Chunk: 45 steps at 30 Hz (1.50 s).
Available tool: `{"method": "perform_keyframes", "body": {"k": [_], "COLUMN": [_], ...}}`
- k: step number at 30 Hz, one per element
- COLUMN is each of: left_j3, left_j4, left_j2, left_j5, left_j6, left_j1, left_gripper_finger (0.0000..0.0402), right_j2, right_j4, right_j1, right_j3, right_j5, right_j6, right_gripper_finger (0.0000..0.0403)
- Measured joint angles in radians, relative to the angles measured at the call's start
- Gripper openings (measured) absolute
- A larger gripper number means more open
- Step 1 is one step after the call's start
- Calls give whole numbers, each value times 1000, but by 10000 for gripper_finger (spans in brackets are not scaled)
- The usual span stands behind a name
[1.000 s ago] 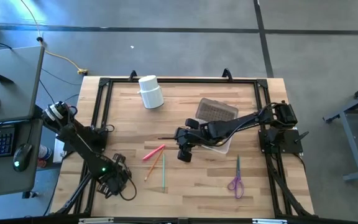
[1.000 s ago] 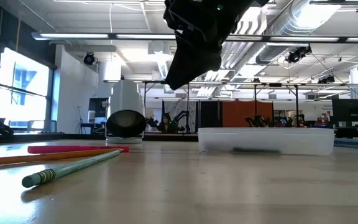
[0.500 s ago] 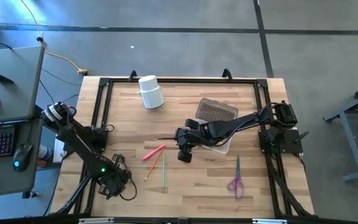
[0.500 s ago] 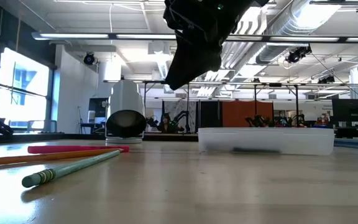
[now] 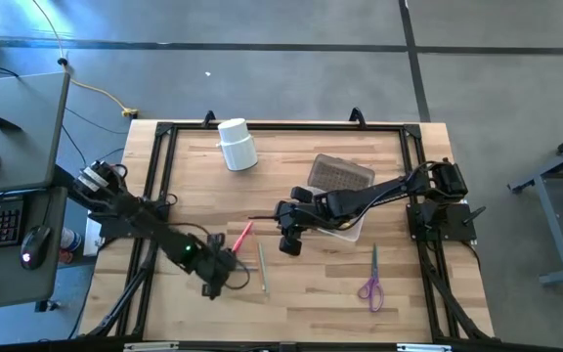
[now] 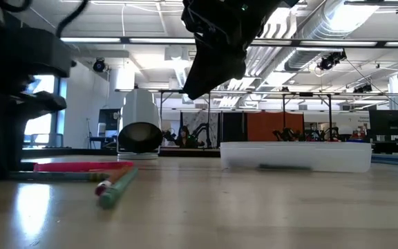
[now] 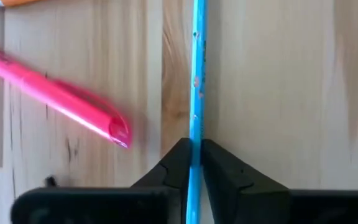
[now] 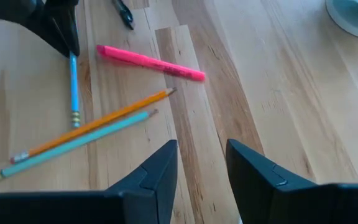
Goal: Pick & place school supplies into a supply box
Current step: Put the blue pencil into the supply box
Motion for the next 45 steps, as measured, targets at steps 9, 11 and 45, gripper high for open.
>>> {"method": "perform_keyframes", "body": {"k": [9,11,45], "left_j3": [3,-1,1], "left_j4": [108,135,146], "left_j2": [60,58,57], "left_j5": [-6,-41,-82], "left_j6": [74,103,98], "left_j1": [100,96,98], "left_gripper_finger": [40,43,63], "right_j2": [0,0,273], "right_j4": [-2,-3,395], "right_j1": [0,0,131], "right_j3": [0,0,-1], "right_j5": [-13,-13,-41], "right_j6": [-6,-6,-267], "right_gripper_finger": [122,122,122]}}
